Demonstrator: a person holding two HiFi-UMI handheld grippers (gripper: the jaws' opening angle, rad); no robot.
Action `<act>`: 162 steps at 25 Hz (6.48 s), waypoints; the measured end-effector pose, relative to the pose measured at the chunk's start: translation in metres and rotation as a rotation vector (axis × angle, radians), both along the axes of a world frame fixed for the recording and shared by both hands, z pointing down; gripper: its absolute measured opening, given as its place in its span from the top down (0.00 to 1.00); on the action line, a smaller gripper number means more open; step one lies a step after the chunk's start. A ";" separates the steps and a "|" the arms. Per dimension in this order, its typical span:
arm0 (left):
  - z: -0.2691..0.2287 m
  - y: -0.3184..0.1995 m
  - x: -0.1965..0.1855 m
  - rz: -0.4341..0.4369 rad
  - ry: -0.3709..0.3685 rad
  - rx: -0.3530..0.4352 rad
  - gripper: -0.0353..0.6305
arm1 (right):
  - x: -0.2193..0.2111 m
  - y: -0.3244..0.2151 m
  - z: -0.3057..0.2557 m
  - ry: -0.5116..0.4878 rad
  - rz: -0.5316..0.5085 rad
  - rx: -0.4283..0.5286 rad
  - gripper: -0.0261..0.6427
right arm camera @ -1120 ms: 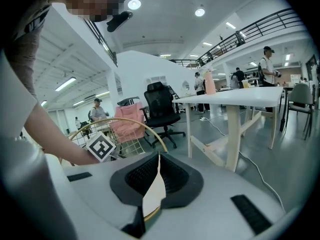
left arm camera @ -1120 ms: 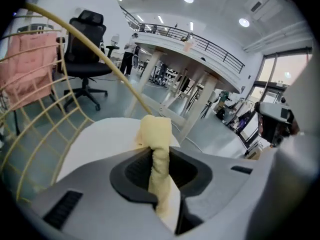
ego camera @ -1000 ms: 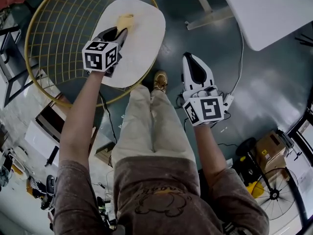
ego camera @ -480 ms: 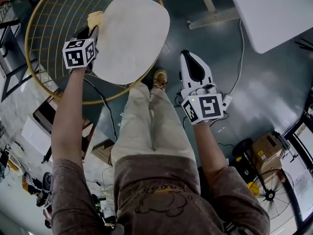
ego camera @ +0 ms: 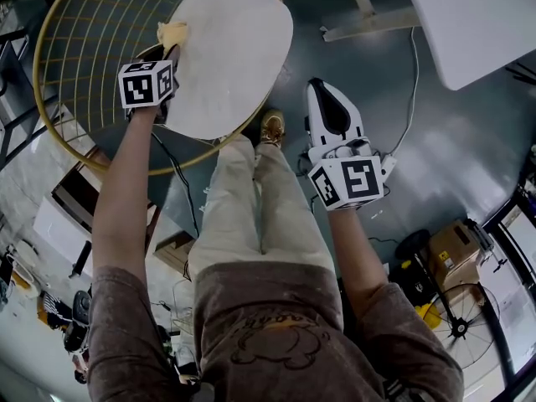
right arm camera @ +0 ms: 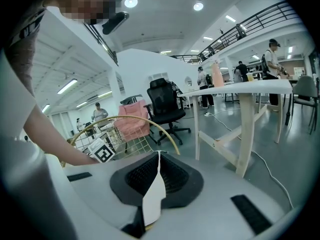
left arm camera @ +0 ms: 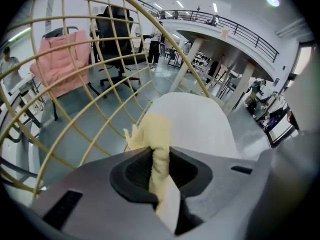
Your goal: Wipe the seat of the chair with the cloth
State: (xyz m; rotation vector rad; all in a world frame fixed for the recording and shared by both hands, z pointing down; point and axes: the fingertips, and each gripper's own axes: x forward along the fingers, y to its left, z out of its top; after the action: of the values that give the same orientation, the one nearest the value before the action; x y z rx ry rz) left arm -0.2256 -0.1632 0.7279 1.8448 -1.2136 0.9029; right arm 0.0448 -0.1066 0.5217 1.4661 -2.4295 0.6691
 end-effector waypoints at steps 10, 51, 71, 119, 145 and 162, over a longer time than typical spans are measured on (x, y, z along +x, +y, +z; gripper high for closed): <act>-0.003 0.029 0.047 0.038 0.104 -0.046 0.83 | -0.003 0.002 -0.002 0.006 -0.018 -0.004 0.91; -0.039 0.118 0.099 0.181 0.172 -0.119 0.83 | 0.006 0.031 -0.012 0.002 -0.079 -0.001 0.91; -0.047 0.078 -0.069 -0.010 -0.098 -0.136 0.83 | -0.033 0.024 -0.003 -0.003 -0.171 -0.022 0.91; -0.031 0.190 0.173 0.038 0.422 -0.347 0.83 | 0.013 0.043 0.001 0.035 -0.105 -0.047 0.91; -0.410 0.104 0.099 -0.046 0.336 0.474 0.83 | 0.021 0.049 -0.234 0.006 -0.146 0.144 0.91; -0.519 0.129 0.099 0.013 0.427 0.595 0.83 | 0.012 0.058 -0.330 0.041 -0.275 0.281 0.91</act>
State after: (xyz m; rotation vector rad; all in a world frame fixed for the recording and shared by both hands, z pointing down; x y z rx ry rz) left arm -0.1261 -0.0338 0.2090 2.3498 -1.2708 0.1189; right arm 0.0565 -0.0485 0.1913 1.1820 -2.7067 0.2454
